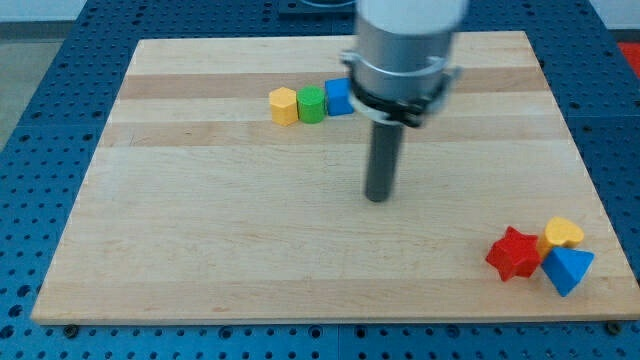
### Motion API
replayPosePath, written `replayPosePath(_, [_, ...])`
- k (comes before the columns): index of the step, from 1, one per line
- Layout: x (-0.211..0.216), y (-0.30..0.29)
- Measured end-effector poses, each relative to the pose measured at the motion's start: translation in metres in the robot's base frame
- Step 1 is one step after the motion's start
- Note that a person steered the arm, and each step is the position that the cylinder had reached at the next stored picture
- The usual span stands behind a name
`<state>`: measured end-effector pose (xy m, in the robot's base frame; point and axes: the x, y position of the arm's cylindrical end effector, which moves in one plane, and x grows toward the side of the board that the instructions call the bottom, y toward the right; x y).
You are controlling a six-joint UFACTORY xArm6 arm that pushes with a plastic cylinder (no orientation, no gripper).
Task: Push the yellow hexagon above the red star
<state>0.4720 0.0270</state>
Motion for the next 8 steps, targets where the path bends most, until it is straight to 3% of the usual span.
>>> replayPosePath(2, [-0.064, -0.117])
replayPosePath(4, [-0.113, -0.174])
replayPosePath(5, [-0.149, -0.169])
replayPosePath(6, [-0.157, -0.136])
replayPosePath(8, [-0.124, -0.106])
